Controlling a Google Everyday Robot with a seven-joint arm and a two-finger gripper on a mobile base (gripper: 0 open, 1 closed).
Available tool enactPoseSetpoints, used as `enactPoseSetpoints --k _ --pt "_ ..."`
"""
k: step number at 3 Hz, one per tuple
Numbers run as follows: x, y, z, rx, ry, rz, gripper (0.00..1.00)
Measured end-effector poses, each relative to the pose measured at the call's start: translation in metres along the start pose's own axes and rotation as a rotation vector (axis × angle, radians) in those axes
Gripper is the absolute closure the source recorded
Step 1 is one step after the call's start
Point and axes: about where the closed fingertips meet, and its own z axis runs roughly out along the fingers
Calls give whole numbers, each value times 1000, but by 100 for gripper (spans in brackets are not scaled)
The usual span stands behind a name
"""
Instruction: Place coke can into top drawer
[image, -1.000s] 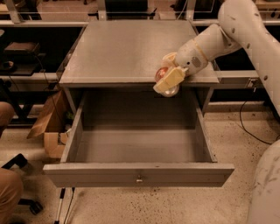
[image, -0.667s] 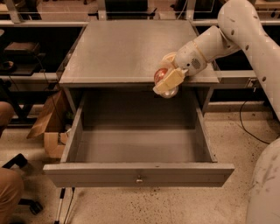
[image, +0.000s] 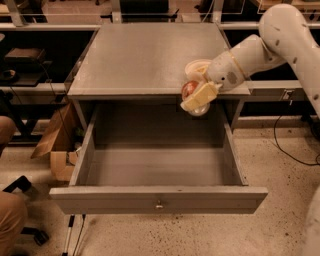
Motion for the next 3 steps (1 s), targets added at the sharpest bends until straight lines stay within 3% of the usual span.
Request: enactPoseSetpoints --k 1,2,3 --pt "16 35 -17 32 -41 3 100" --pt "30 65 -15 45 -36 23 100" --pt "49 73 18 85 17 55 100"
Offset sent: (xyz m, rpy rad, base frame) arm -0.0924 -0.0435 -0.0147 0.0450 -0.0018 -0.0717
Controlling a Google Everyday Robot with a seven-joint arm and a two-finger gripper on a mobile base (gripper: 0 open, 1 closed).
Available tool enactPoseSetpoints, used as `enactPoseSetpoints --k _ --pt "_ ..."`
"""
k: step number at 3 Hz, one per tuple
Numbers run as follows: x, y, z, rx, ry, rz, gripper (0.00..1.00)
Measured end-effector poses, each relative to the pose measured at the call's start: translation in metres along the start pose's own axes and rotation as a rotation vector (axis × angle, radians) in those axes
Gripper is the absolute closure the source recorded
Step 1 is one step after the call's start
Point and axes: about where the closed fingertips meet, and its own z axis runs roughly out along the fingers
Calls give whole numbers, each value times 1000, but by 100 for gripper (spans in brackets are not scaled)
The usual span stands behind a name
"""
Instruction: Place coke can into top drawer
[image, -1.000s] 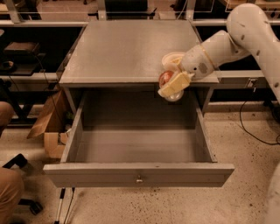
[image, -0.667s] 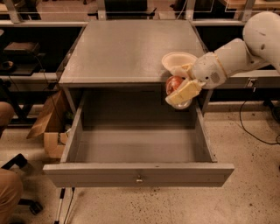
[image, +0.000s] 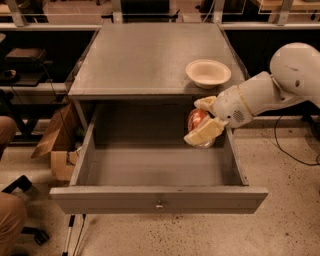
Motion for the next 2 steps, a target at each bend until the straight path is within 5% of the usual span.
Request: enactPoseSetpoints --k 1,2 --pt "12 1 40 83 123 39 100" --pt "29 -3 55 124 144 96 100"
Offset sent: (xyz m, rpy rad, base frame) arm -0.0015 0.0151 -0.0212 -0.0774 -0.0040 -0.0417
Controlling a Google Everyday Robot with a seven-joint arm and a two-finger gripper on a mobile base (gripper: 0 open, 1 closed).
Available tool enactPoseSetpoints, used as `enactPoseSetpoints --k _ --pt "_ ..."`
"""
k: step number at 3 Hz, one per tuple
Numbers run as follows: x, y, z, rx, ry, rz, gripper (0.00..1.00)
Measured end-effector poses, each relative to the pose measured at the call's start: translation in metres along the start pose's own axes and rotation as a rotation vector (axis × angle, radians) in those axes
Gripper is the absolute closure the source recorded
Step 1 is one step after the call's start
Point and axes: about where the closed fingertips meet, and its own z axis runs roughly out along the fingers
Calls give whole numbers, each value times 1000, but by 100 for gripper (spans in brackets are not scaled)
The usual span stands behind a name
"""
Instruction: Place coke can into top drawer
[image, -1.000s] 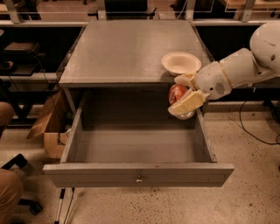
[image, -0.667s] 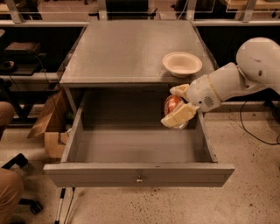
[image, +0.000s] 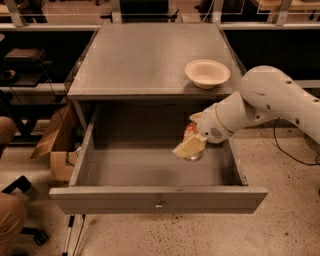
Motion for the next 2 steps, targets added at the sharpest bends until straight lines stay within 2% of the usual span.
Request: enactPoseSetpoints --k 2 --pt "-4 -2 -7 16 -27 -7 100"
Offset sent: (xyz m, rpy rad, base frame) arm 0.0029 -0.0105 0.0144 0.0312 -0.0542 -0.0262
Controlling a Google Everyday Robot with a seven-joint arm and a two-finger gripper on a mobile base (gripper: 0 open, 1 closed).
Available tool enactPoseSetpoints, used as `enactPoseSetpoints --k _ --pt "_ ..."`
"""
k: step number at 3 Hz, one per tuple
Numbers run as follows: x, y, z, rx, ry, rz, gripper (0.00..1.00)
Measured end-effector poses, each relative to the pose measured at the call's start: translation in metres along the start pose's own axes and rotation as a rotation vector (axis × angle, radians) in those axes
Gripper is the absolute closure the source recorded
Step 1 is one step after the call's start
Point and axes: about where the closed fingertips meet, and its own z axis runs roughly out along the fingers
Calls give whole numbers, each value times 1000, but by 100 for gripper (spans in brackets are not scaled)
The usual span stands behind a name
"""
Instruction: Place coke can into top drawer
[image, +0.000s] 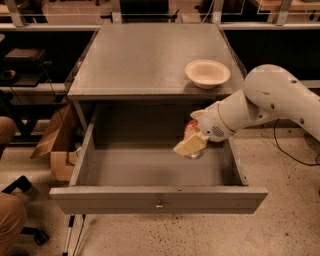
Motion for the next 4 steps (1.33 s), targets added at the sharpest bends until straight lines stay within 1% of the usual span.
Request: enactPoseSetpoints --k 1,2,3,4 --pt "1 8 17 5 -18 -6 100" --pt "0 22 46 -16 -21 -18 100" --pt "-1 37 73 -23 -18 -18 100" --pt "-4 44 92 -11 -37 7 99"
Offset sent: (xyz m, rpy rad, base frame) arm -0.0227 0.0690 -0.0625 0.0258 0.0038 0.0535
